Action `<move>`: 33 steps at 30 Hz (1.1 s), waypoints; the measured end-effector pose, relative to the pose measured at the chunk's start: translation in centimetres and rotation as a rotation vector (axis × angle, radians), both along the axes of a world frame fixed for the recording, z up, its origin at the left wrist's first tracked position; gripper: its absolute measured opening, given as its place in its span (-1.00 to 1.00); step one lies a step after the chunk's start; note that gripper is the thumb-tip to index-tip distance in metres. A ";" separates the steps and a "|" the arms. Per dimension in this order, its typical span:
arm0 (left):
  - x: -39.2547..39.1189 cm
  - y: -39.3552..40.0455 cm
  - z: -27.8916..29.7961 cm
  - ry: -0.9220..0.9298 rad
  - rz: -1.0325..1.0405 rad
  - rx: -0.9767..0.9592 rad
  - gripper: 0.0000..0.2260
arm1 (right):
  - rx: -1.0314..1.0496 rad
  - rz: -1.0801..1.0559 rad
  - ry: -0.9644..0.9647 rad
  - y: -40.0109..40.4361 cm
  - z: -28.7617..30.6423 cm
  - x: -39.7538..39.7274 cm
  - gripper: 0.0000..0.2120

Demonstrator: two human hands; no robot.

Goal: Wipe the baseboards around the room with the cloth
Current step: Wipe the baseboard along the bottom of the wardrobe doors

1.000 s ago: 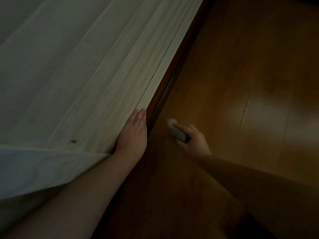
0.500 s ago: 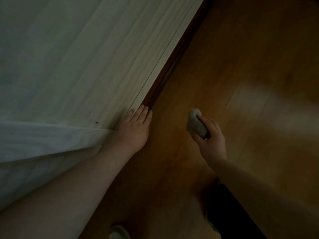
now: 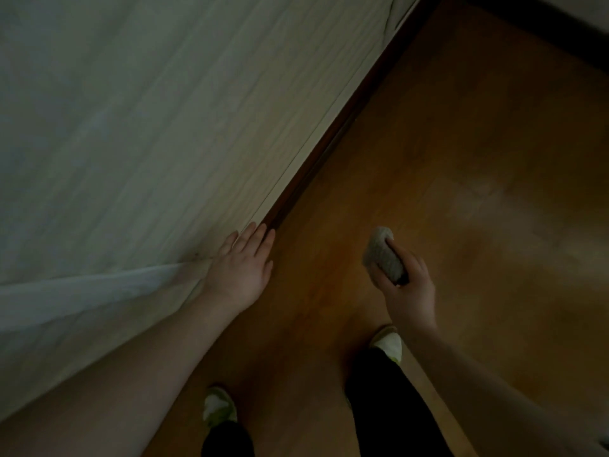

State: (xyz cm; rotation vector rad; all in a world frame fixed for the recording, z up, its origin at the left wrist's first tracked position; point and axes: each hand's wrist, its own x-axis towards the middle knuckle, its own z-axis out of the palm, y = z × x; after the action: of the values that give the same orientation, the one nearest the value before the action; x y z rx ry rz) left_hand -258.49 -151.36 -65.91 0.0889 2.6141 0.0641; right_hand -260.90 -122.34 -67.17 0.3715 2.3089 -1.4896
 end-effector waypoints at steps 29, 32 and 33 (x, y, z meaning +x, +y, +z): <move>-16.4 1.9 -8.7 -0.171 -0.082 -0.042 -0.49 | 0.078 0.220 0.005 3.1 -6.1 -20.2 -0.47; -18.6 2.9 -10.7 -0.148 -0.086 -0.045 -0.50 | 0.066 0.201 0.007 3.5 -8.4 -21.4 -0.48; -19.5 3.2 -11.3 -0.141 -0.080 -0.041 -0.50 | 0.069 0.198 0.007 3.7 -9.1 -21.6 -0.48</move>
State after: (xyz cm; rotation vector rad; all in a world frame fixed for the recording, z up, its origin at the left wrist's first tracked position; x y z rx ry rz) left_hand -277.94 -148.13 -77.26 0.1680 2.4667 -0.0111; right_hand -282.54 -118.69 -76.26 0.1499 2.3307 -1.3212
